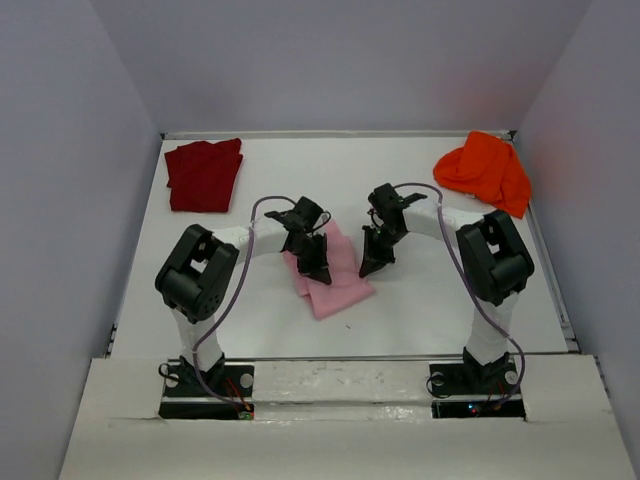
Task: Fold and stack the t-shirts
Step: Smooth out wrinkles on the folded tshirt
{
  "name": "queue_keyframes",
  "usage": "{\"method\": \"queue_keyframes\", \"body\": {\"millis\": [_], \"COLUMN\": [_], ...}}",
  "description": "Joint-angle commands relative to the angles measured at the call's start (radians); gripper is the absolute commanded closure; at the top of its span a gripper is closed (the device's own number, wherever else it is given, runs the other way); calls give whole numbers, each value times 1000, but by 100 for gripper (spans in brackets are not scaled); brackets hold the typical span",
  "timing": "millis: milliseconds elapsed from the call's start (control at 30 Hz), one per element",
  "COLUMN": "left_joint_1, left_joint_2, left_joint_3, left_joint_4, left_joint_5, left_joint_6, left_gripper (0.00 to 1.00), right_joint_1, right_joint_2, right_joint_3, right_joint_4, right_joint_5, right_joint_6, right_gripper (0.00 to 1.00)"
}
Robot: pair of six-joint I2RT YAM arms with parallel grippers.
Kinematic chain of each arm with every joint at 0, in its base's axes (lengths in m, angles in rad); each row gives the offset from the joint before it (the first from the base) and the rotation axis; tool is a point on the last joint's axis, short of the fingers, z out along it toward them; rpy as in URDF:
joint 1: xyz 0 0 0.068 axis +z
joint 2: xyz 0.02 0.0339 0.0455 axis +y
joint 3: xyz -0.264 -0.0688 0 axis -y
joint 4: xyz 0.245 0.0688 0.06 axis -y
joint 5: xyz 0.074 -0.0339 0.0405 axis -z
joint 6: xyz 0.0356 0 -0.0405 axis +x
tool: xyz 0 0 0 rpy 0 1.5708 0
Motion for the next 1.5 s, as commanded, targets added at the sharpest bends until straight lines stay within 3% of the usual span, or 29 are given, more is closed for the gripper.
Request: {"method": "queue_keyframes", "body": {"millis": [0, 133, 333, 433, 467, 500, 533, 600, 633, 700, 800, 1033, 1167, 1200, 1233, 1300, 1467], "left_joint_1": [-80, -149, -163, -163, -163, -163, -162, -153, -145, -114, -68, 4, 7, 7, 7, 7, 7], "left_joint_2": [-124, -232, -365, -405, -413, -425, -431, -434, -431, -416, -395, -287, -228, -214, -189, -154, -102], "left_joint_3": [-84, -148, -136, -64, -41, -5, 13, 49, 57, 66, 71, 105, 161, 174, 195, 226, 281], "left_joint_4": [-79, -110, -162, -205, -209, -219, -226, -234, -234, -219, -208, -167, -168, -171, -173, -174, -163], "left_joint_5": [-35, -70, -132, -164, -184, -196, -213, -251, -257, -248, -216, -135, -162, -175, -181, -190, -193], "left_joint_6": [-7, -43, -83, -83, -77, -67, -63, -31, -20, 11, 29, 112, 202, 216, 229, 258, 316], "left_gripper": [100, 100, 100, 100, 95, 86, 64, 42, 23, 14, 12, 12, 12, 12, 12, 12, 13], "right_joint_1": [50, 92, 101, 101, 101, 101, 101, 101, 101, 101, 101, 63, 17, 3, 3, 3, 3], "right_joint_2": [-152, -309, -423, -417, -414, -397, -383, -346, -311, -280, -214, -193, -242, -255, -271, -301, -386], "right_joint_3": [-99, -208, -149, -81, -61, -54, -46, -21, -12, 18, 74, 131, 79, 63, 57, 49, -46], "right_joint_4": [-17, -21, -61, -55, -41, -35, -32, -15, -7, 22, 19, 8, 5, -4, -15, -62, -67], "right_joint_5": [61, 65, 62, 41, 41, 45, 56, 41, 23, -5, -33, 16, -13, -13, -8, -10, -62], "right_joint_6": [63, 132, 140, 120, 106, 100, 95, 66, 60, 51, 55, 17, 11, 6, 5, 6, 54], "right_gripper": [100, 100, 100, 82, 74, 59, 51, 46, 41, 37, 36, 37, 47, 55, 80, 100, 100]}}
